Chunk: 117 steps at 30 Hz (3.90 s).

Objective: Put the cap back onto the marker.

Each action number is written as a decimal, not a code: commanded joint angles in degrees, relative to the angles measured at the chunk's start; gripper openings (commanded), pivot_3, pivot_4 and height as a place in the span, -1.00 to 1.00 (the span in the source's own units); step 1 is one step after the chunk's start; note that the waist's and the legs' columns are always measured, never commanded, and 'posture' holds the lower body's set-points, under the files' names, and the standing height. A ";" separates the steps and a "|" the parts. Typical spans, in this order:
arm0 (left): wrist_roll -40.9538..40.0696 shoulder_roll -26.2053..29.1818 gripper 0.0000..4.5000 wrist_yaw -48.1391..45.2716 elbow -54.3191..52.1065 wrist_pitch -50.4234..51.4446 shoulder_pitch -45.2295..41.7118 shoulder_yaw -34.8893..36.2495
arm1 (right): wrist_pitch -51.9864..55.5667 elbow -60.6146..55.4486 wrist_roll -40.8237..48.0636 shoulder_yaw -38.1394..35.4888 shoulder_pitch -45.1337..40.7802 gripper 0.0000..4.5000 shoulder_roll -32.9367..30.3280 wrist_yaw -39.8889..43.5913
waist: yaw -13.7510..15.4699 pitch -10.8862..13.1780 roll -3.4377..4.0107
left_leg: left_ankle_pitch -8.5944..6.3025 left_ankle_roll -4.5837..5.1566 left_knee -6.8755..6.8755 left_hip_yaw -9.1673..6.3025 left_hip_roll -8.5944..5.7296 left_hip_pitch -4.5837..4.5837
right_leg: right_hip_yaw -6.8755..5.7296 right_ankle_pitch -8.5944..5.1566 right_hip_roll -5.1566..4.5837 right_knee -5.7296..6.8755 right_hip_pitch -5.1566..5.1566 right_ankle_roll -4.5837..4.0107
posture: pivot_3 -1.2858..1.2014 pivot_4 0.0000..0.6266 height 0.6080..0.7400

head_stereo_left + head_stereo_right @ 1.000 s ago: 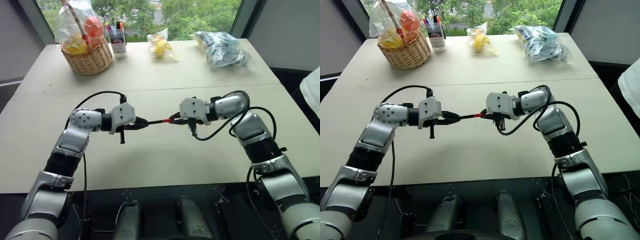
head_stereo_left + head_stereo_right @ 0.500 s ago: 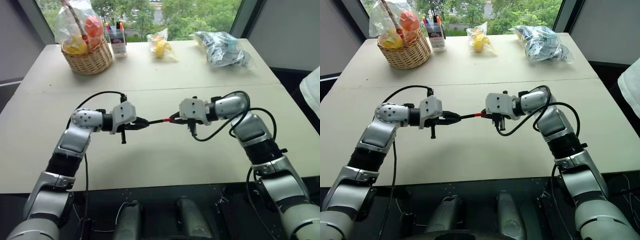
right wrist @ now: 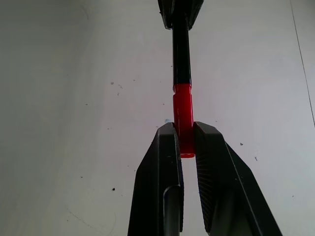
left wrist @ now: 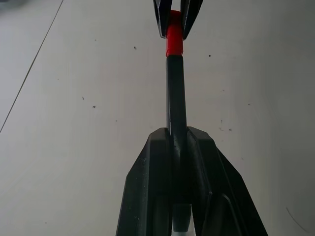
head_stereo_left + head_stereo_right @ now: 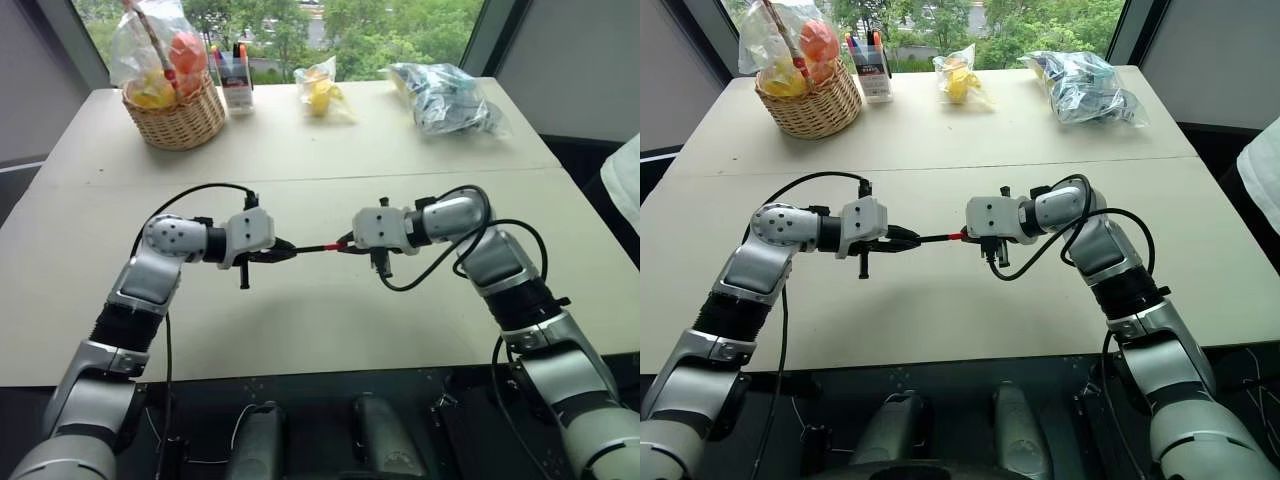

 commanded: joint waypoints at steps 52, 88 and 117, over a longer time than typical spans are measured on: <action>-4.24 -7.44 -1.00 0.19 -7.24 3.22 -3.27 1.86 | -3.01 -8.07 6.73 4.01 -4.11 -0.98 10.44 4.21 | -0.01 0.00 0.00 | 0.00 0.00 0.00 -0.01 0.00 0.00 | 0.00 0.00 0.00 0.01 0.00 0.00 | 0.03 -0.52 1.00; -4.90 -1.90 -1.00 4.43 -14.55 6.89 6.26 5.72 | -9.37 3.66 3.65 -3.21 -6.10 0.24 0.65 5.78 | -0.03 0.00 0.00 | 0.00 0.00 0.00 -0.03 0.01 0.00 | 0.00 0.00 -0.01 0.02 -0.01 0.00 | 0.03 -0.52 1.00; -10.48 -12.71 -1.00 50.21 -34.16 47.44 19.10 24.64 | 21.92 -24.83 21.83 -18.55 18.19 0.44 -0.59 -18.09 | 1.36 -0.01 -0.04 | 0.00 0.00 0.04 -0.31 -0.02 -0.01 | -0.01 0.00 -0.07 0.02 0.00 0.01 | 0.03 -0.52 1.00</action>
